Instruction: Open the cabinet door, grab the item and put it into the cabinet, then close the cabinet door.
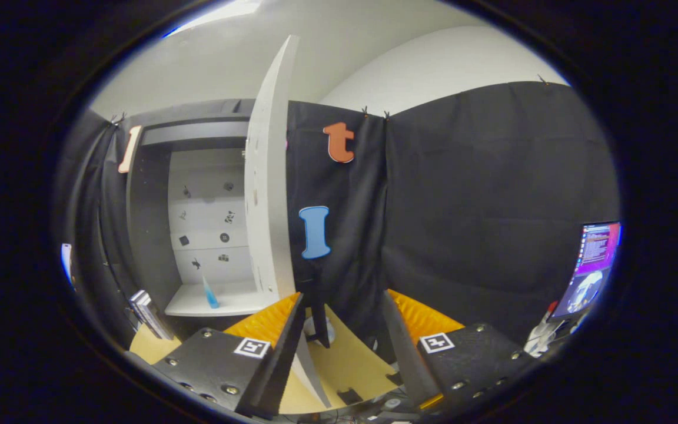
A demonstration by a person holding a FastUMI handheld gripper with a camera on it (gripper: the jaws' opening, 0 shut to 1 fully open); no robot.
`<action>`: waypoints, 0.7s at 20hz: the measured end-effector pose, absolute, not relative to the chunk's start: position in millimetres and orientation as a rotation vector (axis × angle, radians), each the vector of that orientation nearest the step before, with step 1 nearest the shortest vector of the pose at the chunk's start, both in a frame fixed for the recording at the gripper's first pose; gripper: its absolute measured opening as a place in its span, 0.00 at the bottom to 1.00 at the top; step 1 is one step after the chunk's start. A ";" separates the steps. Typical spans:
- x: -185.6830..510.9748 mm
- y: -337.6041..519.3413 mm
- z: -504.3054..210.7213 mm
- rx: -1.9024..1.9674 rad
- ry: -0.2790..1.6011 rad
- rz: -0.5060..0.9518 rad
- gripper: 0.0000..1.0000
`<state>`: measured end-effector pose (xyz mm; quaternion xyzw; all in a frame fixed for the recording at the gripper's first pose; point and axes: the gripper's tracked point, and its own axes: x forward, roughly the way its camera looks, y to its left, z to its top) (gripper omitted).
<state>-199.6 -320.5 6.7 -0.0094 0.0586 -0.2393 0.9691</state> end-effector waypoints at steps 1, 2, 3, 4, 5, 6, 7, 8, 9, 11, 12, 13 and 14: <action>-196.5 -319.7 3.5 -0.009 0.125 -0.480 0.78; -193.5 -316.5 0.2 0.005 0.134 -0.466 0.79; -189.8 -313.4 -3.5 0.015 0.144 -0.448 0.80; -192.2 -316.8 -5.9 0.009 0.155 -0.449 0.80; -192.7 -317.2 -6.8 -0.004 0.159 -0.444 0.79; -193.0 -314.7 -3.4 -0.008 0.148 -0.432 0.78; -195.2 -309.3 -3.8 -0.013 0.150 -0.409 0.78; -196.9 -304.4 -2.0 -0.010 0.146 -0.380 0.78; -198.1 -297.1 -2.4 0.001 0.151 -0.347 0.78; -193.6 -274.4 -4.8 0.020 0.157 -0.283 0.78; -189.3 -264.4 -8.7 0.027 0.159 -0.255 0.78; -186.2 -253.9 -12.2 0.034 0.163 -0.227 0.78; -183.9 -241.1 -15.2 0.043 0.166 -0.188 0.78</action>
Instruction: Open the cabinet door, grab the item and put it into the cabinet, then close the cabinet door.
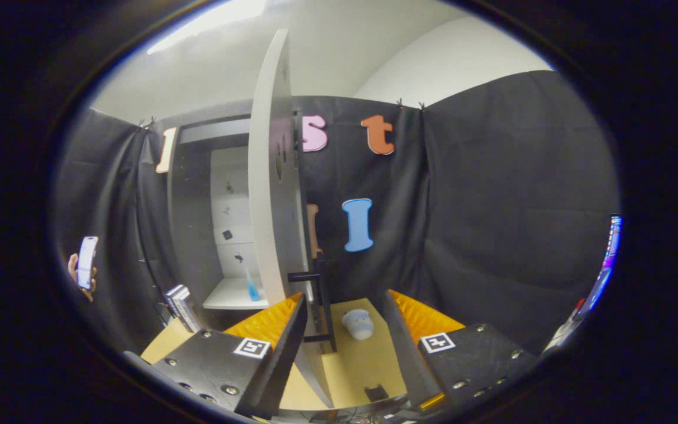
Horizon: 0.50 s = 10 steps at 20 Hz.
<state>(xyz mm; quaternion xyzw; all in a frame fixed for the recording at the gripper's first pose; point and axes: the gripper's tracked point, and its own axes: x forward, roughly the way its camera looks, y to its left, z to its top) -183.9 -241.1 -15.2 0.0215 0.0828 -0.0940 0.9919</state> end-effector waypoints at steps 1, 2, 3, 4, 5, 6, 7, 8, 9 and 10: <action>-183.7 -229.2 -15.5 0.052 0.176 -0.150 0.78; -183.1 -221.5 -14.5 0.060 0.186 -0.106 0.77; -178.7 -212.5 -16.4 0.070 0.194 -0.067 0.77; -176.4 -205.1 -17.9 0.082 0.202 -0.032 0.77; -172.0 -196.7 -20.7 0.095 0.211 0.005 0.77; -166.8 -182.6 -23.8 0.112 0.216 0.043 0.77; -161.1 -169.7 -27.0 0.126 0.225 0.079 0.77; -154.6 -157.6 -35.6 0.127 0.240 0.105 0.77; -148.9 -149.7 -43.3 0.112 0.260 0.124 0.77; -142.4 -141.5 -47.8 0.097 0.271 0.143 0.77</action>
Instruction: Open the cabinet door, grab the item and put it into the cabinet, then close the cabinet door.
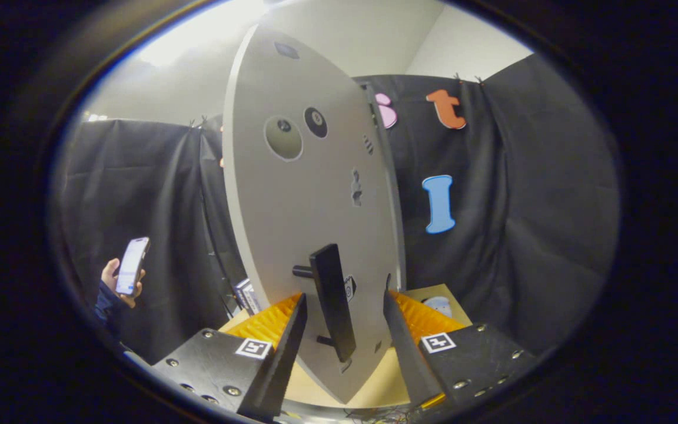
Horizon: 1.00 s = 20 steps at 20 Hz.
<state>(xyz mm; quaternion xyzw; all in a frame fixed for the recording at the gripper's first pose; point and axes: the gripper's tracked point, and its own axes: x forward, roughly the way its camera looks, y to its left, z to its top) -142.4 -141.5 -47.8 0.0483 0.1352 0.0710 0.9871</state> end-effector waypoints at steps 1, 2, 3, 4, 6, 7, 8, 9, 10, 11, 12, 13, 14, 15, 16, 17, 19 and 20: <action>-137.7 -134.0 -52.6 0.091 0.283 0.167 0.77; -132.2 -123.9 -57.6 0.098 0.291 0.197 0.77; -127.4 -113.2 -60.1 0.115 0.296 0.232 0.77; -122.6 -101.7 -63.0 0.134 0.304 0.268 0.78; -112.1 -82.6 -67.9 0.146 0.322 0.334 0.79; -103.0 -74.3 -68.7 0.143 0.323 0.360 0.79; -94.6 -66.5 -69.4 0.136 0.323 0.376 0.80; -87.8 -57.0 -71.6 0.133 0.328 0.394 0.80; -84.0 -46.0 -75.2 0.131 0.327 0.410 0.80; -77.1 -39.0 -77.5 0.127 0.326 0.422 0.80; -67.6 -39.0 -79.9 0.115 0.322 0.404 0.82; -57.3 -32.6 -82.2 0.115 0.322 0.405 0.84; -49.4 -28.7 -84.9 0.124 0.322 0.405 0.88; -43.5 -22.2 -87.4 0.132 0.327 0.406 0.91; -37.0 -17.3 -89.8 0.135 0.321 0.402 0.95; -30.3 -10.8 -92.7 0.132 0.323 0.401 0.99; -20.3 1.3 -96.6 0.124 0.318 0.400 1.00; -16.6 7.9 -97.0 0.119 0.312 0.399 1.00</action>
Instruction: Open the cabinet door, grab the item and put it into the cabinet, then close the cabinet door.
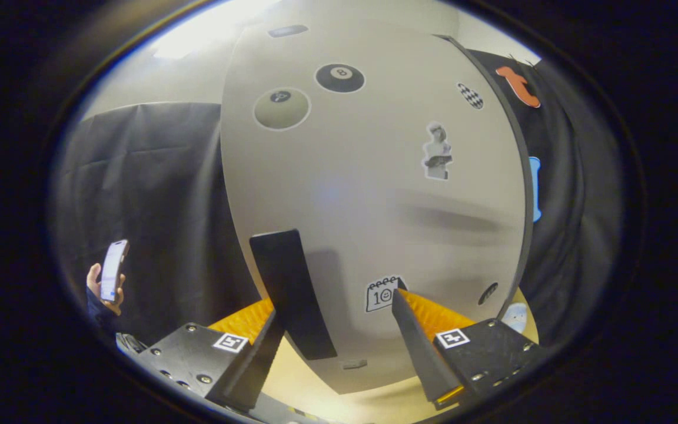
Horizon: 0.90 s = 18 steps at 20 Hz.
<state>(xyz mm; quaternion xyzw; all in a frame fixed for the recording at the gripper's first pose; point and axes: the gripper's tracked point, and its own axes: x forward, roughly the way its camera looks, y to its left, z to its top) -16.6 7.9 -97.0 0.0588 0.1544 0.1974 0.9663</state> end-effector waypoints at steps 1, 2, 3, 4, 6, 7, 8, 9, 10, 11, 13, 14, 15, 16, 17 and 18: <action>-12.2 13.9 -97.6 0.114 0.309 0.398 1.00; -9.3 19.4 -97.7 0.109 0.303 0.395 1.00; -8.9 20.5 -97.6 0.104 0.297 0.392 1.00; -9.5 21.2 -96.9 0.105 0.293 0.389 1.00; -5.0 25.9 -97.7 0.111 0.290 0.386 1.00; -1.9 27.1 -98.3 0.112 0.286 0.373 1.00; 1.0 27.7 -98.8 0.105 0.278 0.358 1.00; 2.9 28.8 -99.4 0.095 0.274 0.346 1.00; 4.2 29.3 -100.5 0.092 0.272 0.342 1.00; 5.2 30.3 -100.5 0.096 0.269 0.337 1.00; 6.9 31.2 -100.6 0.096 0.263 0.324 1.00; 8.6 31.7 -101.2 0.094 0.260 0.315 1.00; 9.8 32.2 -100.8 0.092 0.256 0.305 1.00; 9.7 32.6 -101.3 0.092 0.253 0.298 1.00; 9.9 33.2 -100.8 0.095 0.251 0.290 1.00; 9.9 33.4 -100.5 0.095 0.250 0.282 1.00</action>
